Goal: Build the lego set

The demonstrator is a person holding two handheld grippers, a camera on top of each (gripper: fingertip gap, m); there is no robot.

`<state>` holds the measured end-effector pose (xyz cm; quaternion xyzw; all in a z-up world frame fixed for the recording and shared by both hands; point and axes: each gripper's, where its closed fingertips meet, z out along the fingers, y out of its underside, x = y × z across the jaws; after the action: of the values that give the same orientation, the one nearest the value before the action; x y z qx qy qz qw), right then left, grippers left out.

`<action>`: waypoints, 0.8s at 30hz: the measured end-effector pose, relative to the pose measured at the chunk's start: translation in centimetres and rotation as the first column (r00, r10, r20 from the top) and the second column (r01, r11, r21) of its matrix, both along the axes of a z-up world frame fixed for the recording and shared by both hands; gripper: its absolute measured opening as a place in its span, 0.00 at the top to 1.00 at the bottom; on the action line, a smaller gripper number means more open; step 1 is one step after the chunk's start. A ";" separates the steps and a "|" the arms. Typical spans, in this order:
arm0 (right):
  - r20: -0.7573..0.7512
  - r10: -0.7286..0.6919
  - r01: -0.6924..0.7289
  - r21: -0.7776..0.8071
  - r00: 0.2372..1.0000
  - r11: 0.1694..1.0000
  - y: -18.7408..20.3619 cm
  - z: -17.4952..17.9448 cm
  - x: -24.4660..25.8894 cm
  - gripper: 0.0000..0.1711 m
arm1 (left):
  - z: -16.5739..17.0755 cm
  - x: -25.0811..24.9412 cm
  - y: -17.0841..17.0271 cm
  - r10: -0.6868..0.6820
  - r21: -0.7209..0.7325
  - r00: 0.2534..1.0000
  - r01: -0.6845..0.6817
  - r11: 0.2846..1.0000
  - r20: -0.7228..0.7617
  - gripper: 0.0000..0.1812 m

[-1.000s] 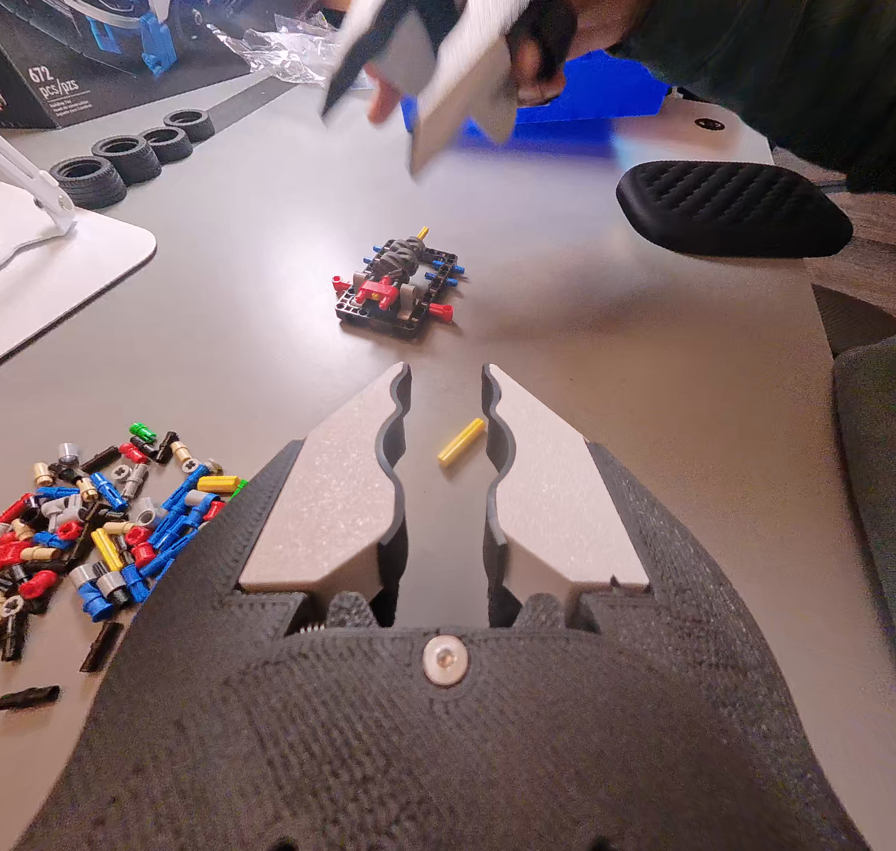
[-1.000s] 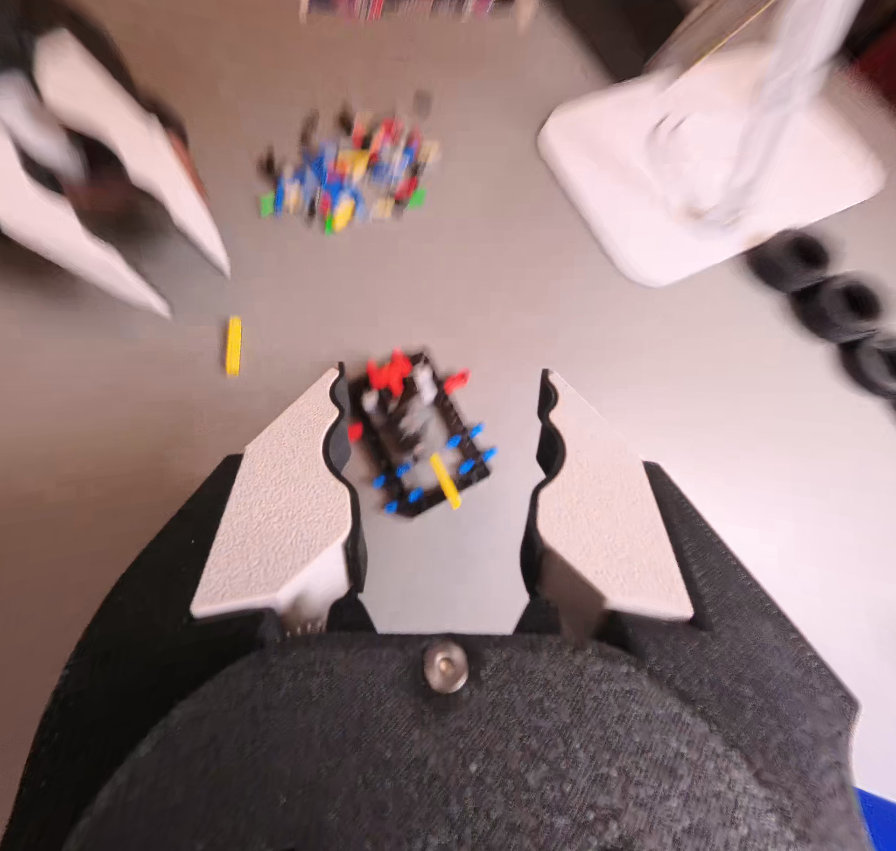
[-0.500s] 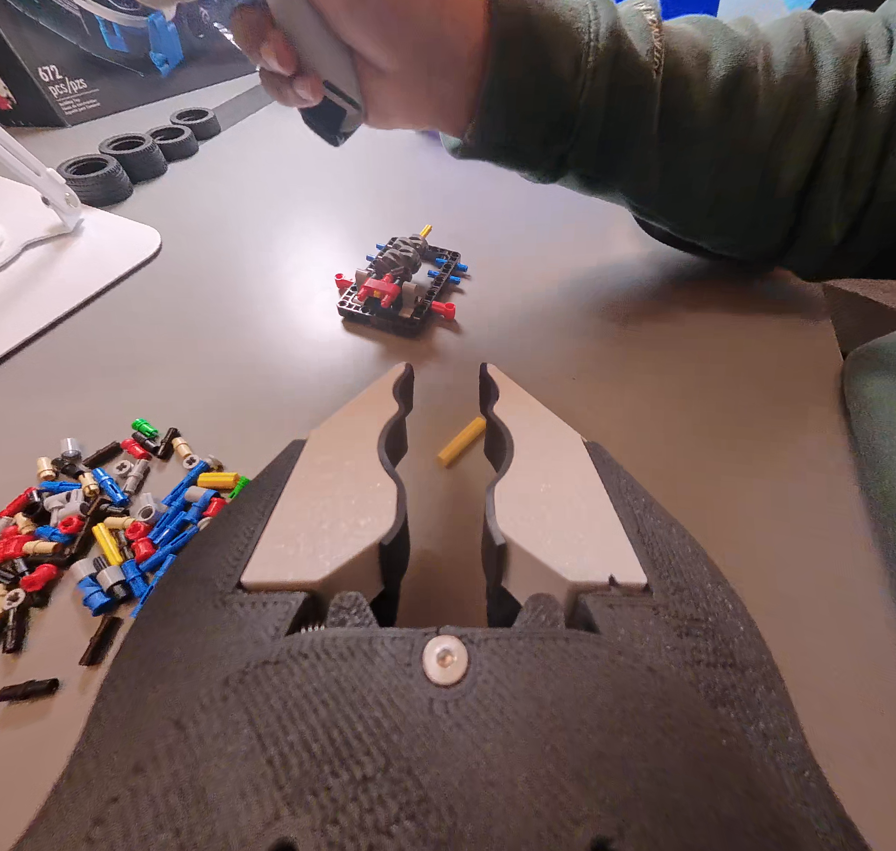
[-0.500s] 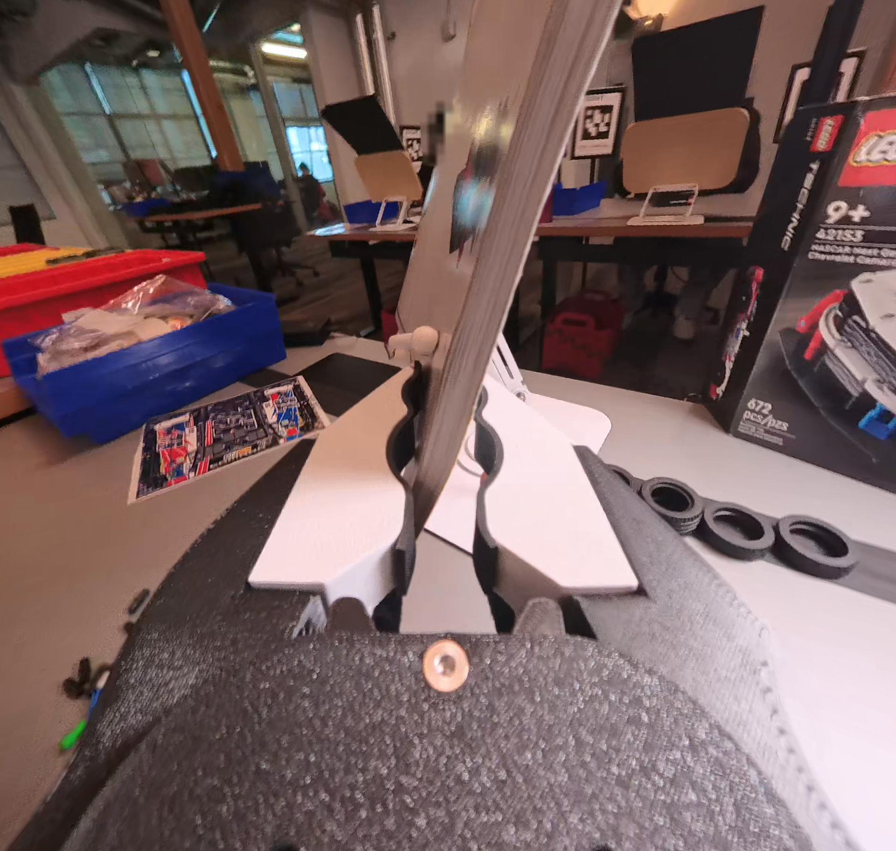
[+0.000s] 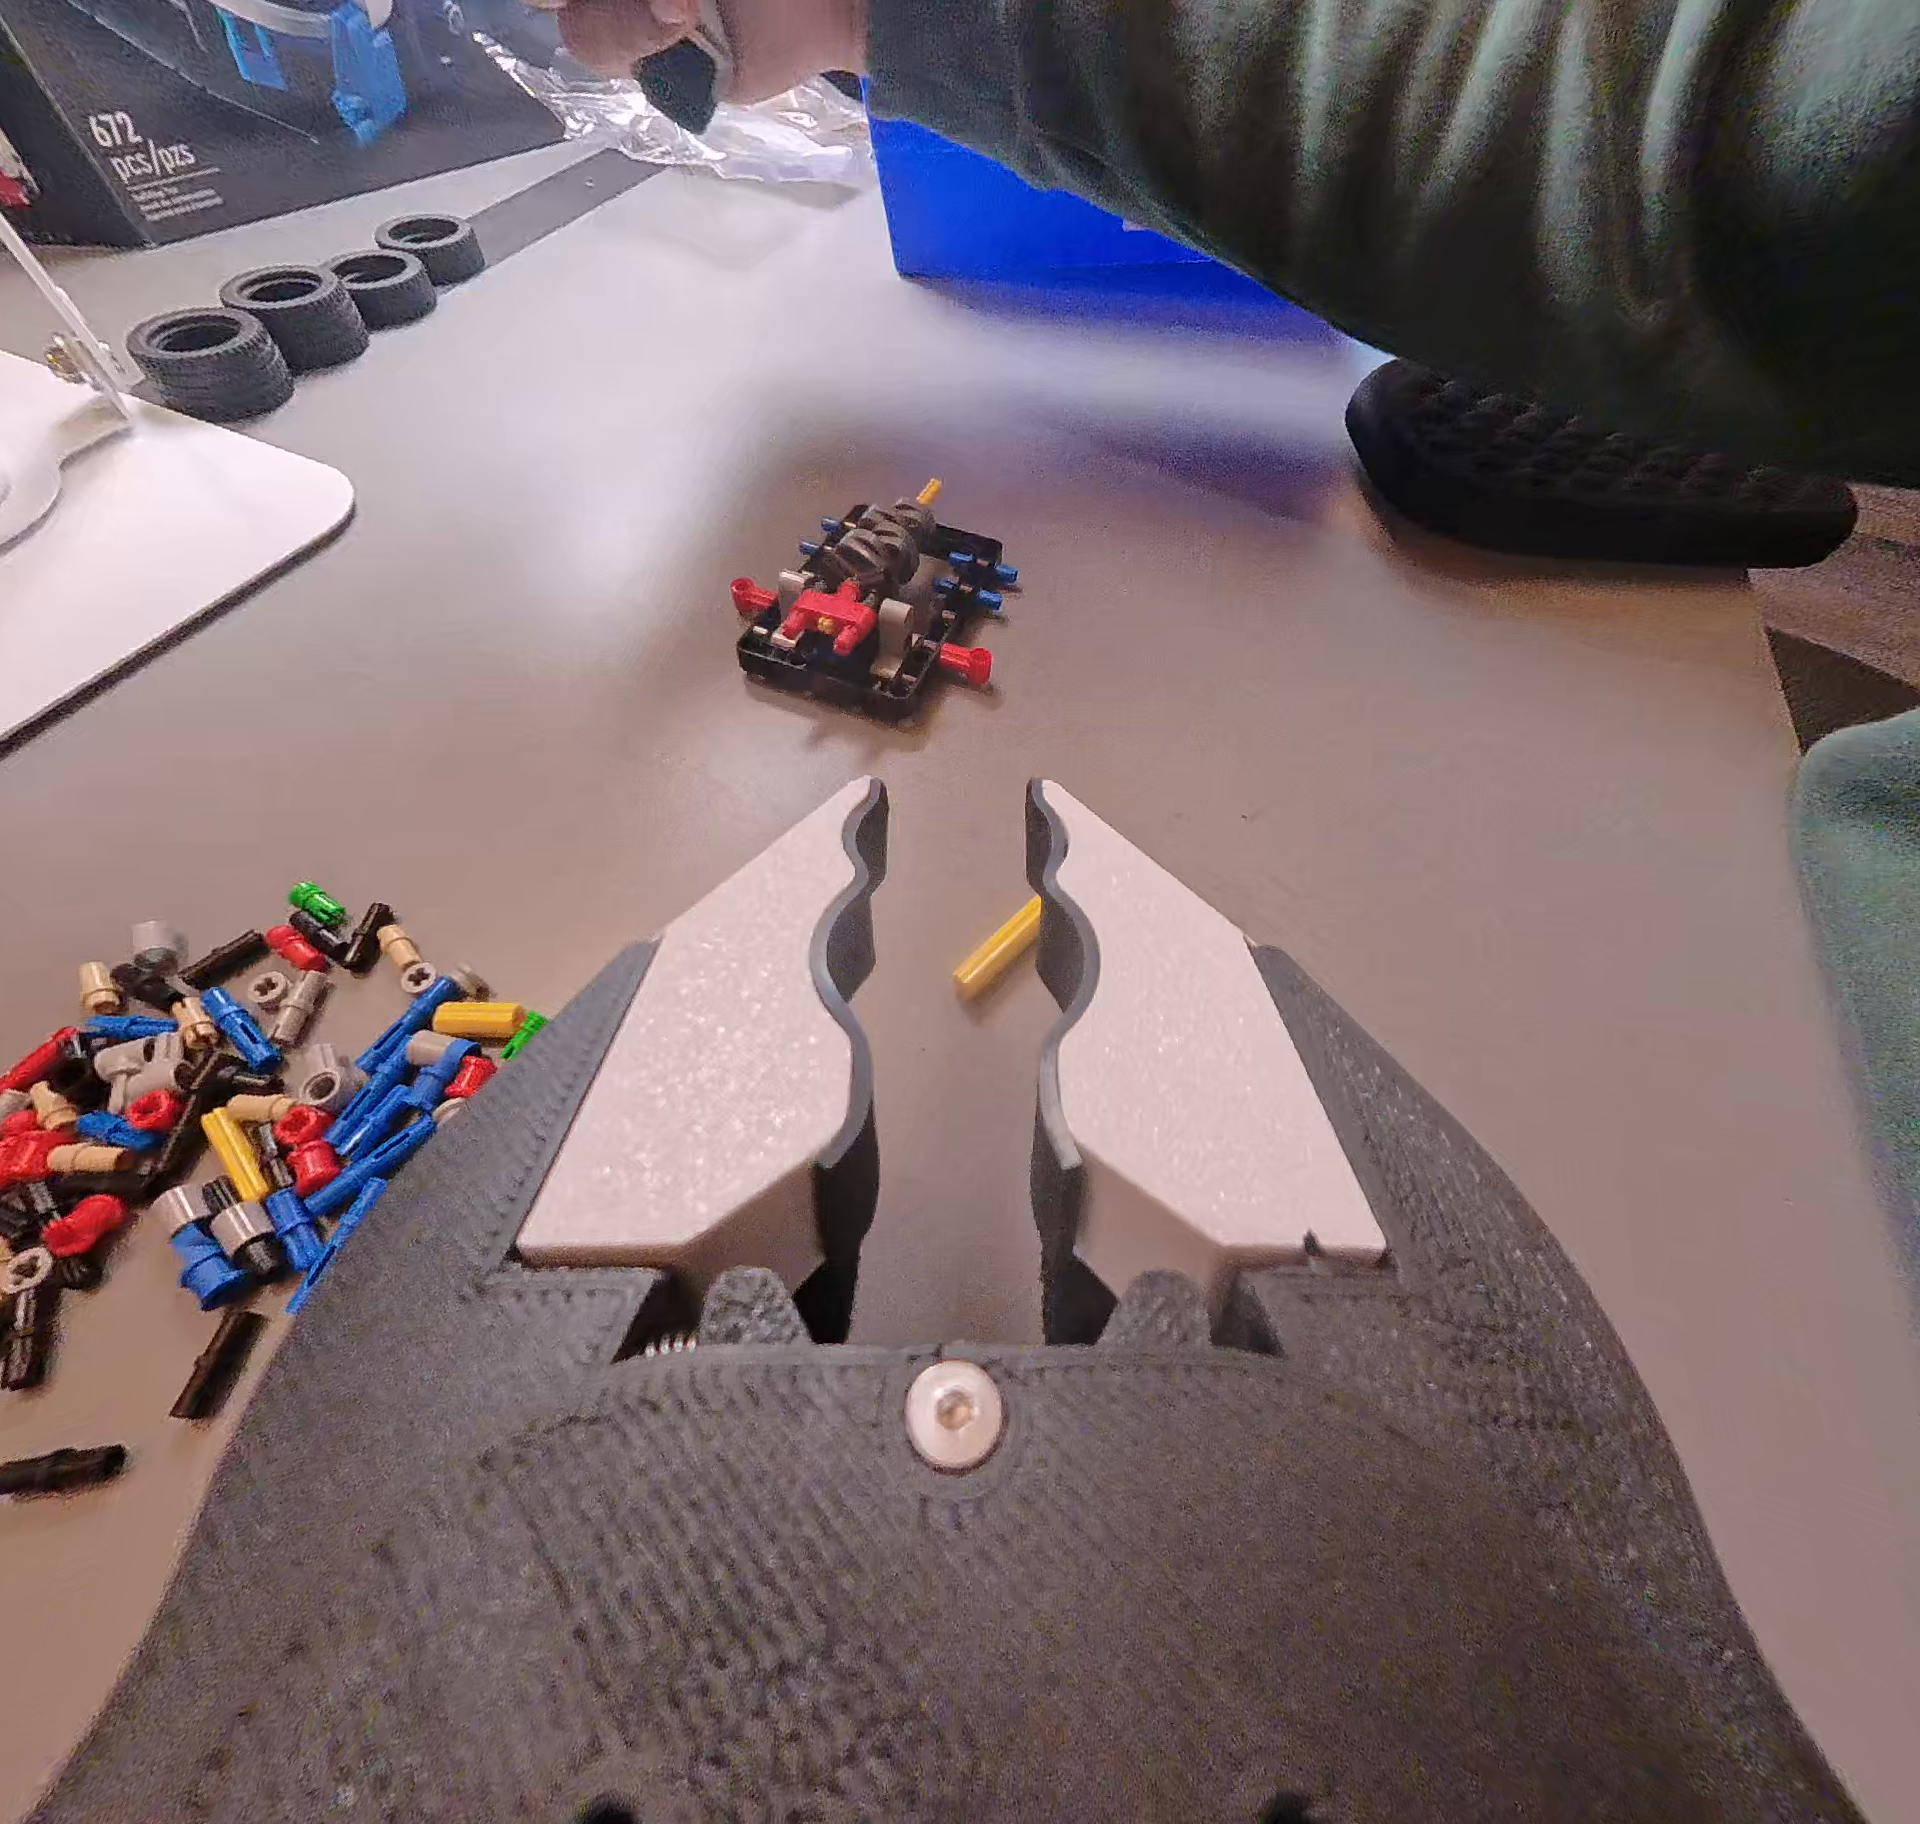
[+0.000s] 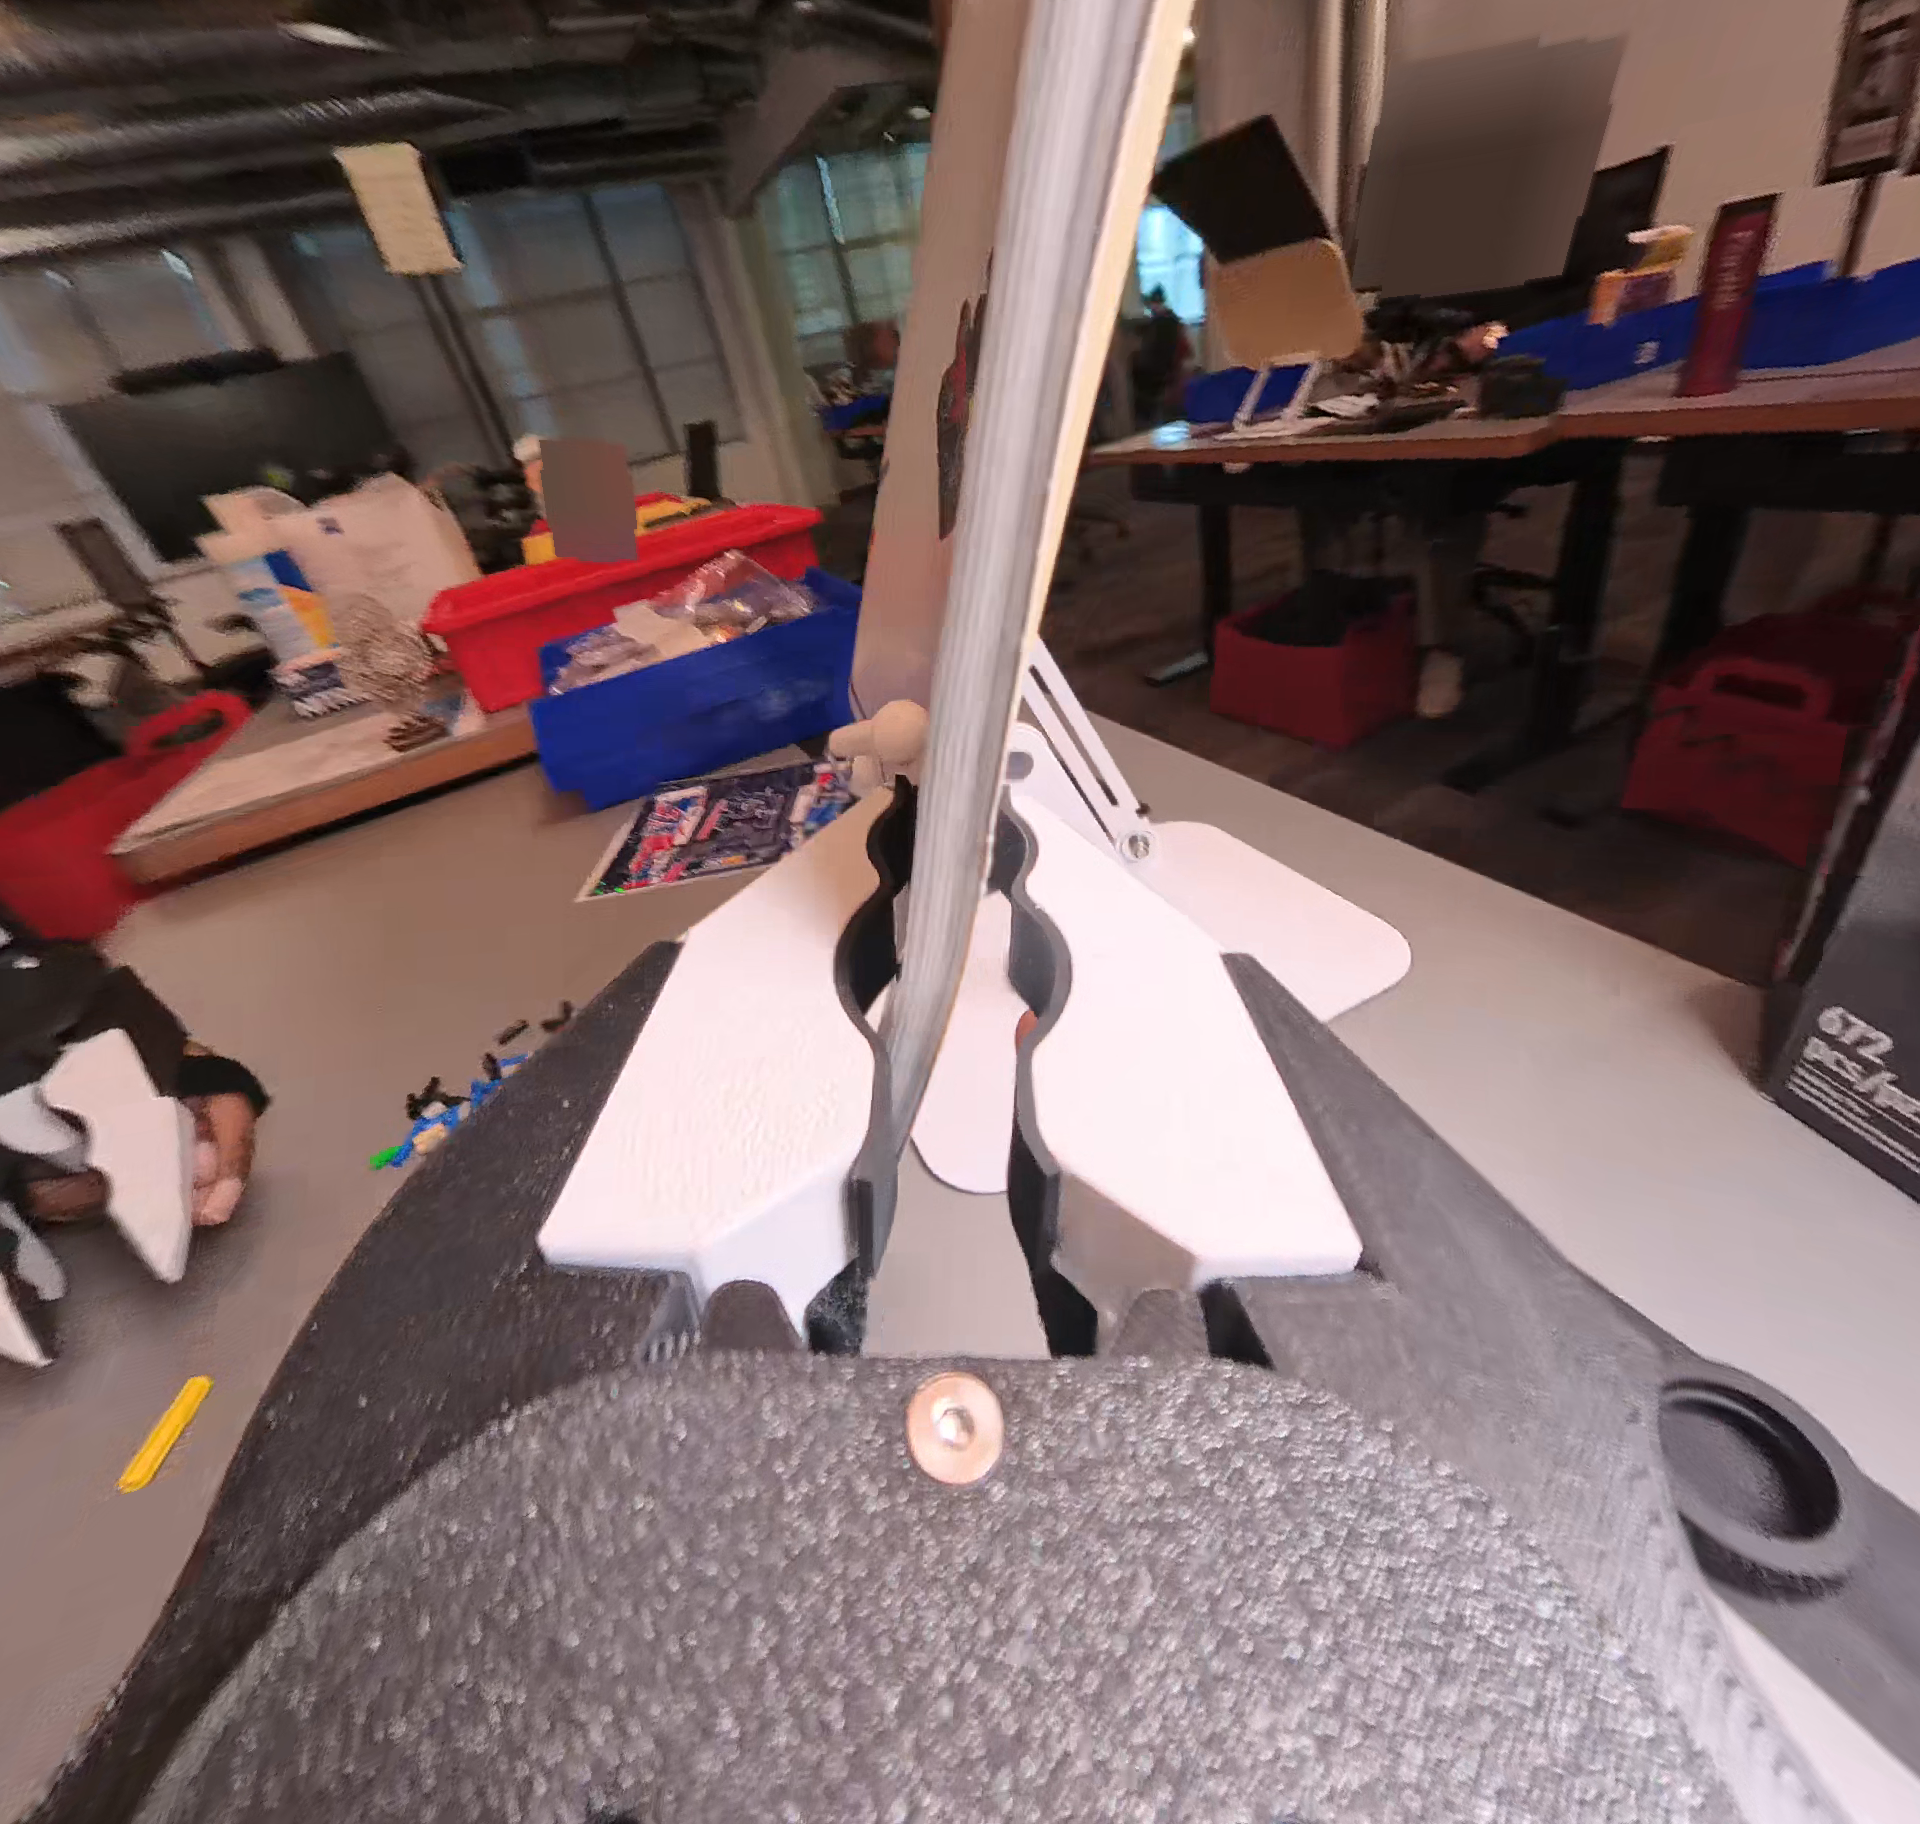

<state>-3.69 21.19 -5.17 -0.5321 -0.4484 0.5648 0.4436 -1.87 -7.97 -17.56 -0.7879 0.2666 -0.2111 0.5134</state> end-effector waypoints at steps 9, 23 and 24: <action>-0.139 0.093 -0.121 -0.210 0.986 0.970 7.2 -0.2 -0.2 0.91 | -0.1 -0.3 0.2 0.009 0.004 1.000 -0.009 1.000 -0.015 0.86; -0.101 -0.336 0.306 -0.230 0.937 0.924 6.0 -1.1 3.1 0.59 | 0.7 -1.2 0.6 0.054 0.027 0.998 -0.055 0.998 0.033 0.86; -0.120 -0.436 0.409 -0.198 0.892 0.891 4.9 -0.9 4.7 0.59 | 0.9 -1.2 0.6 0.055 0.032 0.998 -0.057 0.998 0.043 0.86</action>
<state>1.05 26.10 -6.11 -0.6050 -0.2353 0.5313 0.5443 -3.10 -7.38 -16.68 -0.7818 0.2371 -0.2086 0.5376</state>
